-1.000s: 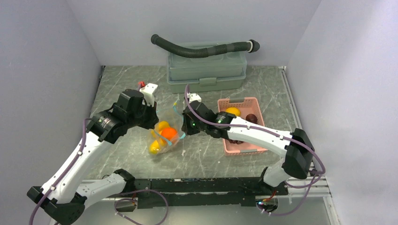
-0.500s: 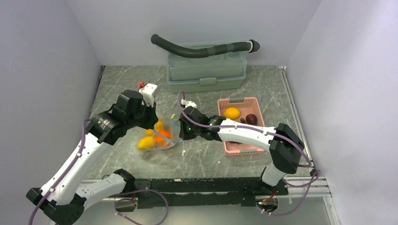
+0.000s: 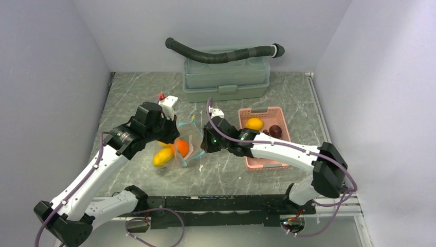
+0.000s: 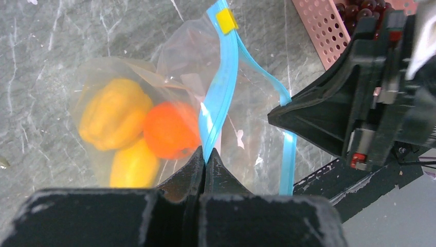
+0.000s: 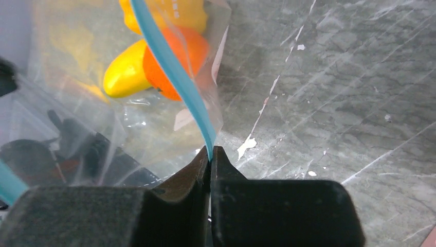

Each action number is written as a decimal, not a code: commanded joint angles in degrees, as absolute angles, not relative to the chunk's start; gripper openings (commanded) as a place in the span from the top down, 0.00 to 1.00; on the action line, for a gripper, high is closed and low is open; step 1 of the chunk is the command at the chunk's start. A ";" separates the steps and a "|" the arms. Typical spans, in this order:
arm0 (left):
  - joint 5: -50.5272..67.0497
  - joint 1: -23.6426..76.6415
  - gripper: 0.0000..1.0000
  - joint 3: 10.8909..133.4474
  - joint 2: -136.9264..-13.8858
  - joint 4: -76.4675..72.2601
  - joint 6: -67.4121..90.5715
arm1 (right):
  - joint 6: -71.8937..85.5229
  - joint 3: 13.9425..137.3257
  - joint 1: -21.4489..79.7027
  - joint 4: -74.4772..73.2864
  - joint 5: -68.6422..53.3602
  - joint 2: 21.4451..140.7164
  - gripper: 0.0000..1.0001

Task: Place the food in the zip-top bag and seal the zipper
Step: Adjust the zipper food storage bag at the center of the board.

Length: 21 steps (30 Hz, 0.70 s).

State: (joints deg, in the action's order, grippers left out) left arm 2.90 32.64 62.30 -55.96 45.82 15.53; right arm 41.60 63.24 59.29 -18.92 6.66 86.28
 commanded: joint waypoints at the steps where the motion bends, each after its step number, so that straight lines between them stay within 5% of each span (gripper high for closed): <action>1: 5.35 32.70 1.00 60.95 -54.17 41.73 14.66 | 42.36 63.17 59.15 -18.72 9.31 82.69 0.90; 8: 4.17 32.66 1.00 58.83 -52.42 41.45 14.41 | 41.98 63.73 59.15 -20.48 11.20 79.79 0.64; 21: 0.75 32.67 1.00 57.14 -49.42 42.10 13.55 | 37.50 67.53 58.74 -30.22 23.38 72.39 0.48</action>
